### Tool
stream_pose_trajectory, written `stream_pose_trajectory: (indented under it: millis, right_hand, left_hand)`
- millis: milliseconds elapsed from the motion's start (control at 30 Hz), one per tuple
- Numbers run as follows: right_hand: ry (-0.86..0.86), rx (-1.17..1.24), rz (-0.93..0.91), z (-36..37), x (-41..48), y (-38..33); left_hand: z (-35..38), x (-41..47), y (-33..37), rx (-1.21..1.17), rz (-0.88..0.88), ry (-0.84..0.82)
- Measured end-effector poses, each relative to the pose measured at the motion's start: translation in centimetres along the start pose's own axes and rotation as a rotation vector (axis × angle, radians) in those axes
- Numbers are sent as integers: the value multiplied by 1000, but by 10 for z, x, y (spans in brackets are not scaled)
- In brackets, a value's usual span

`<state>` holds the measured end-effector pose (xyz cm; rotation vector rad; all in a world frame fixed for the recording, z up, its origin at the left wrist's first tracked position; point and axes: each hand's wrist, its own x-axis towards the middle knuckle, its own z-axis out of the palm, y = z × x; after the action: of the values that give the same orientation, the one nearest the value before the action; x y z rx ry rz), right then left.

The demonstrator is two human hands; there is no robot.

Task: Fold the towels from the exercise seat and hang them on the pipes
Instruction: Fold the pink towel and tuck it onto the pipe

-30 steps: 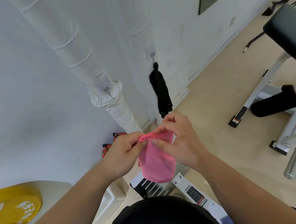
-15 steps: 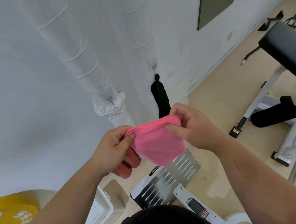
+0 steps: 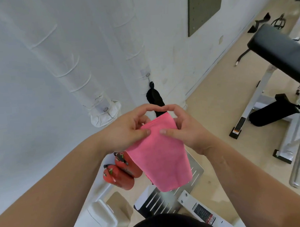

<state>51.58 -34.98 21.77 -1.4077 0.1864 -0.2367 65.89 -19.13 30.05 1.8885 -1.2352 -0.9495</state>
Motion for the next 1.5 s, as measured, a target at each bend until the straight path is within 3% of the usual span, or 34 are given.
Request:
stream_pose_trajectory:
  millis: [200, 300, 433, 567, 667, 767, 833, 1000, 1167, 1500]
  right_hand:
    - [-121, -303, 355, -6, -12, 75]
    - [-158, -467, 421, -4, -23, 95]
    - [-114, -372, 431, -11, -31, 101]
    - [-114, -405, 410, -26, -34, 106]
    - [34, -316, 417, -39, -37, 117]
    - [272, 144, 416, -40, -39, 117]
    - [382, 270, 389, -38, -38, 115]
    - [578, -126, 331, -29, -30, 118]
    - [611, -340, 271, -9, -20, 109]
    - [453, -179, 144, 67, -10, 63]
  left_hand:
    - [-3, 8, -16, 194, -37, 111]
    - [-11, 8, -31, 222, -93, 216]
    - [-18, 0, -53, 186, -151, 384]
    - [-23, -13, -73, -36, -235, 627]
    - [-26, -26, -84, -153, -288, 732]
    - [-20, -40, -98, -166, -313, 723]
    - [-12, -47, -107, -169, -340, 708]
    - [13, -58, -121, -199, -388, 665]
    - [35, -64, -123, -170, -378, 645]
    - [81, -48, -89, -27, -163, 501]
